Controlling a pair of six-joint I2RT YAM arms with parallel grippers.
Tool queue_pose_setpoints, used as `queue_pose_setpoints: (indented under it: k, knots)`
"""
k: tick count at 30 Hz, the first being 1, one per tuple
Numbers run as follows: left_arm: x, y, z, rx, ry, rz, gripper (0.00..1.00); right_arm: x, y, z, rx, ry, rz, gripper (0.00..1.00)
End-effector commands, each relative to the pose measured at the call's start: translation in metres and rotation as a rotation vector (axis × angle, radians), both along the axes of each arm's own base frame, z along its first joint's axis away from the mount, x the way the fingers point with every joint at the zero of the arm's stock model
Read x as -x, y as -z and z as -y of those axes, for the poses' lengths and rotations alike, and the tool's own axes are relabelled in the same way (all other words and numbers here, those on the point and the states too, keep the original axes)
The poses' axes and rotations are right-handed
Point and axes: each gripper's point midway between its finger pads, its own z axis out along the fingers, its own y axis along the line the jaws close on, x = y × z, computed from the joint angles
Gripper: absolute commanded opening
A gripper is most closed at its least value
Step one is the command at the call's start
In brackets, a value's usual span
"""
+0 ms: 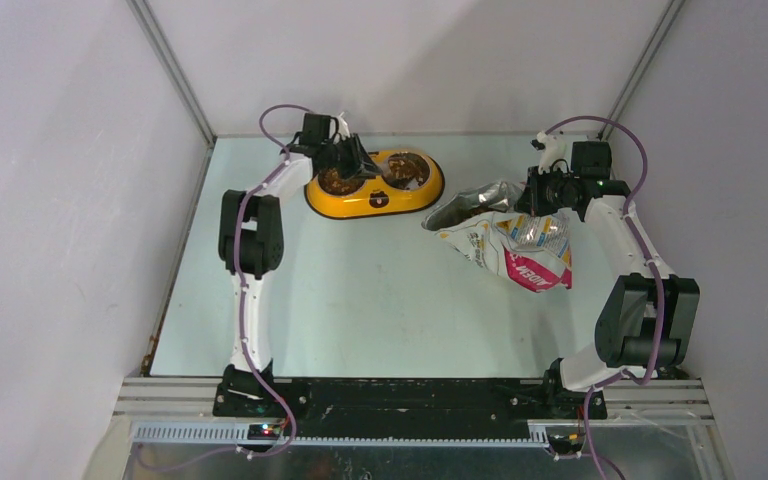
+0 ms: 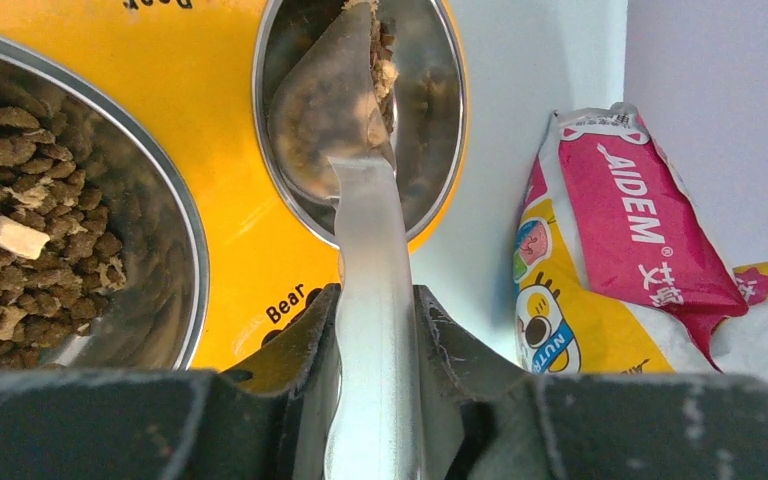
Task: Serve the pet food
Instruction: Pour the pet food into the pet food bowl.
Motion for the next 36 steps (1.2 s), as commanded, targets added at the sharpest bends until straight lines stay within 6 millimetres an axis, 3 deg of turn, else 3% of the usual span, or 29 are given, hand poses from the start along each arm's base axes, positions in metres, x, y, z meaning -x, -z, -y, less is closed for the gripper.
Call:
queue_pose_setpoints:
  k: [1,36]
  knots:
    - [-0.018,-0.014,-0.011,-0.094,-0.049,0.083,0.0,0.005,0.008,0.03,0.087,0.079,-0.044,0.0]
    - [-0.013,-0.032,0.002,-0.284,0.016,0.139,0.0,0.007,0.005,0.027,0.079,0.069,-0.038,0.0]
